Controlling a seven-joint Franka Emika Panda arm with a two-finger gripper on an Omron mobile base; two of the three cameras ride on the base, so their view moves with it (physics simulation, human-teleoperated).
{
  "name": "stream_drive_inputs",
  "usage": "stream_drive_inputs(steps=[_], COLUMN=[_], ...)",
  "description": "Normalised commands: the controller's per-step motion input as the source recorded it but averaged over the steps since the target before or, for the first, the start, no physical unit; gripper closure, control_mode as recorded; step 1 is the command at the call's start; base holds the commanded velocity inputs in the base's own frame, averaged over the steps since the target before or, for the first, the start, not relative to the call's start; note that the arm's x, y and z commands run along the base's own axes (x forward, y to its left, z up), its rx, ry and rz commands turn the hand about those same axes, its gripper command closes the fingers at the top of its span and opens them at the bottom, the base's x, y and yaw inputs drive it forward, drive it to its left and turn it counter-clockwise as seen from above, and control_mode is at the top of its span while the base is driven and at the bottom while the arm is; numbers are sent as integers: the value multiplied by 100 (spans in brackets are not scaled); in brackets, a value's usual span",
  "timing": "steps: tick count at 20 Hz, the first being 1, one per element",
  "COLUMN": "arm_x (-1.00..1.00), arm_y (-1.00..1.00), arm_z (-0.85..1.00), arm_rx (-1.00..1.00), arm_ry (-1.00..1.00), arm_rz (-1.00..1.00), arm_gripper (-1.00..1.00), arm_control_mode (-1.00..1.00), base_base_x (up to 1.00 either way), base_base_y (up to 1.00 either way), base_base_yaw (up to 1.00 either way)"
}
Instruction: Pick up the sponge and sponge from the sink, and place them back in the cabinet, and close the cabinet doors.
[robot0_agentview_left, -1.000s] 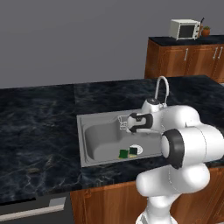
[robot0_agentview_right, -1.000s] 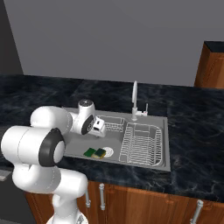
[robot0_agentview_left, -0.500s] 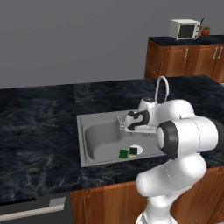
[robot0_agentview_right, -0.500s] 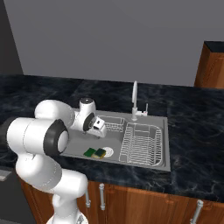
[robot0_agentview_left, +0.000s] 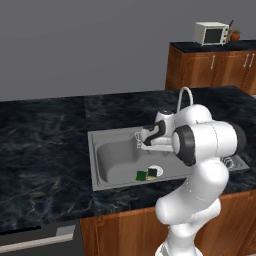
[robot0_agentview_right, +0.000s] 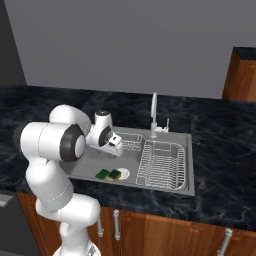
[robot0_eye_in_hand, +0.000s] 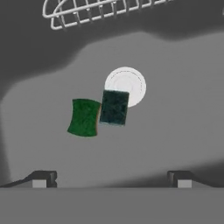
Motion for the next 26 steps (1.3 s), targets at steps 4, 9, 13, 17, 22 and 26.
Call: stream_drive_inputs(steps=[4,9,13,17,22,26], arm_x=[31,28,29,28,27,15], arm_y=[0,-3,-3,-1,-1,0], arm_z=[-36,-41,-37,-36,-36,-27], arm_rx=[0,0,0,0,0,0], arm_ry=[2,0,0,0,0,3], arm_rz=[0,0,0,0,0,0], arm_gripper=[-100,-100,-100,-100,-100,-100], arm_control_mode=[-100,-100,-100,-100,-100,-100], base_base_x=[0,0,0,0,0,0], base_base_y=[0,0,0,0,0,0], base_base_yaw=[0,0,0,0,0,0])
